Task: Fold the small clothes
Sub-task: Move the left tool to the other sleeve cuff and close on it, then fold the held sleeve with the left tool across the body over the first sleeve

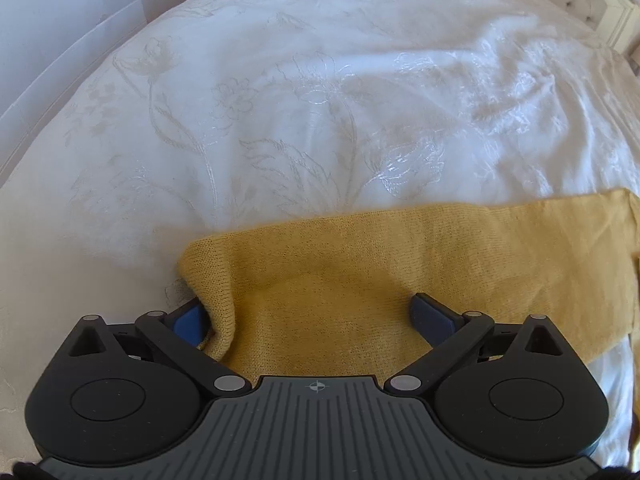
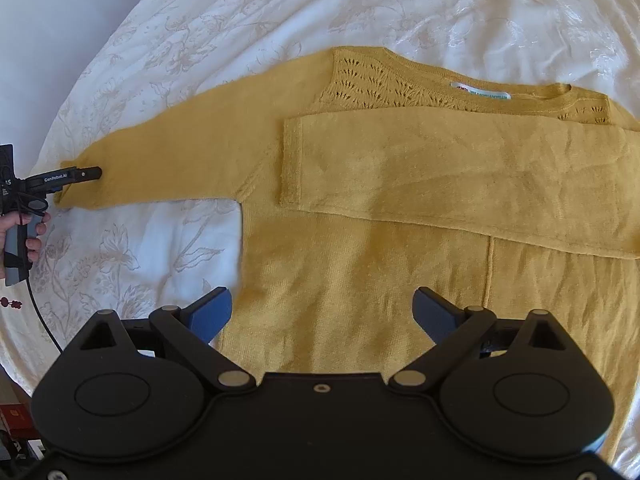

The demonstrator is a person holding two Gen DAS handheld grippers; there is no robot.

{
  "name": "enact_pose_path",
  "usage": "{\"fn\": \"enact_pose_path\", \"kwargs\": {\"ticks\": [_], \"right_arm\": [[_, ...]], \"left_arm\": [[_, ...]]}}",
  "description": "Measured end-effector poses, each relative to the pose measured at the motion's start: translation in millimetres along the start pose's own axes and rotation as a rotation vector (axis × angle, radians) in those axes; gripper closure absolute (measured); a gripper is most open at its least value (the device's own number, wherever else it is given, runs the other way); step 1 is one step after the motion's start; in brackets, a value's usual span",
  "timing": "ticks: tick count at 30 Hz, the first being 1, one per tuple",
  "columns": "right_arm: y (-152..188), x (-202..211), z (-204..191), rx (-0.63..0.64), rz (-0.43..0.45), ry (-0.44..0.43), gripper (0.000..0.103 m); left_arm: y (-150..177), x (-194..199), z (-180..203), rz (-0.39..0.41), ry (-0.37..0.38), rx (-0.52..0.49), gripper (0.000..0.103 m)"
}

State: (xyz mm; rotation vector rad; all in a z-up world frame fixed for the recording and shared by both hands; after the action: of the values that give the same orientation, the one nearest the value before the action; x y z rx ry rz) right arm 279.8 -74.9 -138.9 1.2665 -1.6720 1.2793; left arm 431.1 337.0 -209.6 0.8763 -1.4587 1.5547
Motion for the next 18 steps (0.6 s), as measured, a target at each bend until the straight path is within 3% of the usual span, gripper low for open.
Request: {"fn": "enact_pose_path", "kwargs": {"ticks": [1, 3, 4, 6, 7, 9, 12, 18], "right_arm": [[0.4, 1.1, 0.2, -0.001, 0.005, -0.001, 0.006], [2.0, 3.9, 0.8, -0.003, 0.016, -0.005, 0.006], [3.2, 5.5, 1.2, -0.004, 0.021, -0.007, 0.006], [6.9, 9.1, 3.0, -0.010, 0.033, -0.011, 0.006], [9.2, 11.5, 4.5, -0.016, 0.040, -0.015, 0.006], [13.4, 15.6, 7.7, -0.031, 0.053, -0.025, 0.006], [21.3, 24.2, 14.3, -0.052, 0.077, -0.043, 0.006], [38.8, 37.4, 30.7, -0.064, 0.115, -0.079, 0.006]], "left_arm": [[-0.1, 0.1, 0.4, -0.005, 0.000, 0.008, 0.005], [-2.5, 2.6, -0.1, -0.012, 0.009, 0.053, 0.031], [-3.7, 4.9, -0.9, -0.016, 0.014, 0.082, 0.039], [-6.0, 10.8, -1.8, -0.029, 0.032, 0.138, 0.070], [-6.8, 14.2, -0.3, -0.030, 0.031, 0.149, 0.075], [-7.7, 21.5, 5.7, -0.027, 0.033, 0.155, 0.079], [-10.4, 35.4, 27.4, -0.012, 0.094, 0.173, 0.080], [-13.7, 72.7, 93.6, 0.060, 0.183, 0.140, 0.080]]}}
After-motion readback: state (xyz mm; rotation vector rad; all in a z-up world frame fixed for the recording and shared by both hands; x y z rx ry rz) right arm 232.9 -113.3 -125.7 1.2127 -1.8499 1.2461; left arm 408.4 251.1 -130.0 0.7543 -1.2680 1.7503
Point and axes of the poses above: each gripper's, at about its wrist camera, not at the fingertips, and x roughly against the way its jaws point, z to its right, y to its underside, the point moved 5 cm from there along -x, roughly the way its jaws point, and after that the axes turned 5 degrees about x, right-handed, at the moved point
